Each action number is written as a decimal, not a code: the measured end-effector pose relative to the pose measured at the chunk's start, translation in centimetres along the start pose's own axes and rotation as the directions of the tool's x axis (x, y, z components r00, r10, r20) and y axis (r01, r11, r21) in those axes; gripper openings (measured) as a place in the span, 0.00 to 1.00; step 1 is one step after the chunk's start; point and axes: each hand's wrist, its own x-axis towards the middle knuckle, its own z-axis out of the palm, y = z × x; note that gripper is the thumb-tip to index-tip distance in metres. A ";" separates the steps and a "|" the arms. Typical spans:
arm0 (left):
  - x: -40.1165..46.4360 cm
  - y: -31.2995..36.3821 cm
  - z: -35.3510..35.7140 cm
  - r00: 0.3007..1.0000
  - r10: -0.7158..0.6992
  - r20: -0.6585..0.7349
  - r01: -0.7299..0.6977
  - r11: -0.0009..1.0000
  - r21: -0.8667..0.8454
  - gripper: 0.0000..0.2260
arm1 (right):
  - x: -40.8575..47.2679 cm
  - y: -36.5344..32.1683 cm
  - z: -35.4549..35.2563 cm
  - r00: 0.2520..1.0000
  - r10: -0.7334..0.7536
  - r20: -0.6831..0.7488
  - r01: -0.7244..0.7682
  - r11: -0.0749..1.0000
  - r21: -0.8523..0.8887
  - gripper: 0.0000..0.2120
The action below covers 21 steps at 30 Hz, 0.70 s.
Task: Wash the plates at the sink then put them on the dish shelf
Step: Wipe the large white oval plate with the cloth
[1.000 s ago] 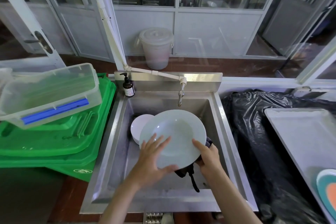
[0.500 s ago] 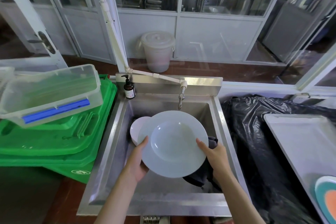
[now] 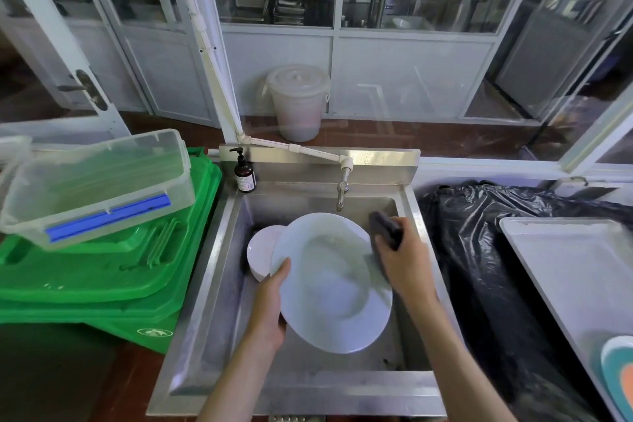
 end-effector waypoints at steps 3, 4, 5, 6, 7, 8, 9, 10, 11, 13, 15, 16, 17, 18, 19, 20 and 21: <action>-0.3 0.0 1.4 1.000 0.015 0.021 -0.015 1.000 0.024 0.14 | -2.7 -1.0 4.4 0.986 -0.118 0.119 0.128 0.989 -0.076 0.09; -0.4 0.1 1.7 1.000 0.023 0.018 -0.023 0.999 0.033 0.14 | -3.8 -0.9 5.8 0.976 -0.163 0.142 0.177 0.980 -0.090 0.09; -0.3 0.1 1.9 0.999 0.031 0.017 -0.032 0.999 0.037 0.14 | -4.9 -0.8 6.8 0.967 -0.205 0.154 0.222 0.970 -0.103 0.10; -0.2 0.2 1.9 0.999 0.037 0.017 -0.038 0.999 0.033 0.14 | -6.0 -0.6 7.5 0.955 -0.250 0.161 0.270 0.956 -0.113 0.13; -0.1 0.3 1.8 0.999 0.038 0.012 -0.038 0.999 0.023 0.15 | -7.0 -0.5 7.7 0.938 -0.304 0.168 0.327 0.937 -0.125 0.16; 0.1 0.4 1.6 0.999 0.035 0.000 -0.035 0.999 0.015 0.16 | -7.6 -0.2 7.6 0.915 -0.359 0.187 0.384 0.915 -0.122 0.19; 0.3 0.5 1.3 0.999 0.031 -0.012 -0.031 0.999 0.016 0.17 | -7.9 0.1 7.3 0.888 -0.406 0.213 0.433 0.897 -0.093 0.21; 0.5 0.6 1.1 1.000 0.026 -0.017 -0.026 0.999 0.023 0.18 | -7.9 0.6 6.9 0.861 -0.450 0.238 0.474 0.879 -0.054 0.22; 0.5 0.7 0.9 1.000 0.024 -0.018 -0.023 0.999 0.031 0.19 | -7.7 1.1 6.6 0.834 -0.491 0.251 0.514 0.857 -0.030 0.23; 0.5 0.8 0.8 1.000 0.023 -0.008 -0.023 0.999 0.042 0.19 | -6.4 1.5 6.6 0.813 -0.530 0.242 0.550 0.835 -0.018 0.26; 0.3 0.8 1.2 0.999 0.027 0.016 -0.028 0.998 0.052 0.18 | -5.6 1.0 7.1 0.865 -0.451 0.220 0.460 0.888 0.008 0.26; 0.2 0.8 1.4 0.999 0.032 0.024 -0.034 0.998 0.057 0.17 | -5.5 0.6 7.4 0.895 -0.396 0.204 0.401 0.916 0.022 0.25; 0.1 0.9 1.5 0.999 0.039 0.033 -0.041 0.998 0.056 0.17 | -5.5 0.2 7.6 0.910 -0.364 0.197 0.365 0.930 0.033 0.26; 0.1 1.1 1.6 0.998 0.047 0.037 -0.049 0.998 0.046 0.17 | -5.6 0.1 7.7 0.907 -0.369 0.202 0.369 0.929 0.042 0.27; 0.2 1.4 1.5 0.998 0.054 0.038 -0.055 0.998 0.034 0.17 | -5.9 0.1 7.5 0.887 -0.400 0.230 0.397 0.916 0.059 0.29; 0.2 1.7 1.4 0.998 0.057 0.024 -0.058 0.998 0.023 0.18 | -6.1 0.5 7.3 0.858 -0.437 0.271 0.430 0.899 0.089 0.31; 0.3 2.0 1.2 0.998 0.054 0.013 -0.054 0.998 0.023 0.19 | -6.1 1.2 6.9 0.825 -0.469 0.316 0.454 0.882 0.124 0.31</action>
